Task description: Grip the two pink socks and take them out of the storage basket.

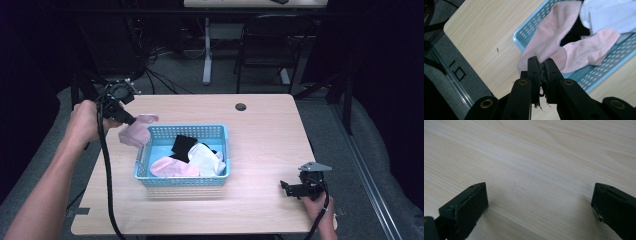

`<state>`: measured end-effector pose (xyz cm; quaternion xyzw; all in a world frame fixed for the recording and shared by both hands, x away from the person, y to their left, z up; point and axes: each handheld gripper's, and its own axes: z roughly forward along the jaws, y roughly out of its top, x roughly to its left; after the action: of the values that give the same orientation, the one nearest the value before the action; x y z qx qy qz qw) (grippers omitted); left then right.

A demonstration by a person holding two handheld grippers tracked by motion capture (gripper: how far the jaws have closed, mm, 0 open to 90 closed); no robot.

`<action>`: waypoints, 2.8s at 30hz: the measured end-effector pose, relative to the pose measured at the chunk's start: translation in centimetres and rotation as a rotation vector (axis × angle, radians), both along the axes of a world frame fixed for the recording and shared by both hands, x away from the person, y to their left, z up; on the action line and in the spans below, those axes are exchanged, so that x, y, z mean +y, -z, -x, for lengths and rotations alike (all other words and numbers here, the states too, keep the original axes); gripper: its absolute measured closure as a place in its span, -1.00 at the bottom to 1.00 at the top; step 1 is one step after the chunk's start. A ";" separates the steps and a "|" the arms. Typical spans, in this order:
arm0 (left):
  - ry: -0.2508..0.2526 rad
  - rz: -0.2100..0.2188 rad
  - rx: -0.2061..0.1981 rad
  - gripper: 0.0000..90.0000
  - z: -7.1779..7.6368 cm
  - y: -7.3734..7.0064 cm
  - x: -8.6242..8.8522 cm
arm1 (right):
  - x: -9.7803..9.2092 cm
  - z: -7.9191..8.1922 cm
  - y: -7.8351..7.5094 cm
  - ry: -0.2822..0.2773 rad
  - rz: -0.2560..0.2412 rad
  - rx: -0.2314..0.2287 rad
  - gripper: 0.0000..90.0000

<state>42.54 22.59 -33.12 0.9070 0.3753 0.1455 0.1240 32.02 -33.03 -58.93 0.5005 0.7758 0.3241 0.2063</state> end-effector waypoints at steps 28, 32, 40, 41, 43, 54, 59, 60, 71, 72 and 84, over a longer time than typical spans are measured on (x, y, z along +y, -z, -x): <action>-0.197 0.006 0.079 0.89 -1.0 3.1 7.6 | 0.0 0.0 0.0 0.001 0.000 0.000 -0.99; -0.237 0.009 0.112 0.89 -1.3 4.5 8.5 | 0.0 0.0 0.0 0.003 0.000 -0.001 -0.99; -0.274 0.009 0.142 0.89 -1.7 6.6 9.1 | 0.0 0.0 0.0 0.002 0.000 0.000 -0.99; -0.276 0.002 0.147 0.89 -1.8 7.0 9.2 | 0.0 0.0 0.0 0.001 0.000 0.001 -0.99; -0.294 0.009 0.167 0.89 -2.1 8.1 9.4 | 0.0 0.0 0.0 0.003 0.000 -0.001 -0.99; -0.339 0.054 0.232 0.89 -3.0 12.1 9.9 | 0.0 0.0 0.0 0.003 0.003 0.001 -0.99; -0.346 0.069 0.251 0.89 -3.2 13.5 9.8 | 0.0 0.0 0.0 0.002 0.001 0.001 -0.99; -0.346 0.069 0.251 0.89 -3.2 13.5 9.8 | 0.0 0.0 0.0 0.002 0.001 0.001 -0.99; -0.366 0.086 0.269 0.87 -3.8 15.7 9.5 | 0.0 0.0 0.0 0.003 0.003 0.001 -0.99; -0.367 0.088 0.265 0.87 -3.8 15.8 9.6 | 0.0 0.0 0.0 0.003 0.001 0.001 -0.99; -0.380 0.099 0.244 0.45 -3.8 15.6 9.4 | 0.0 0.0 0.0 0.003 0.001 0.001 -0.99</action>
<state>46.35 31.99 -48.69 0.8236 0.5584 0.0369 0.0922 32.01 -33.01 -58.92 0.5016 0.7754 0.3233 0.2066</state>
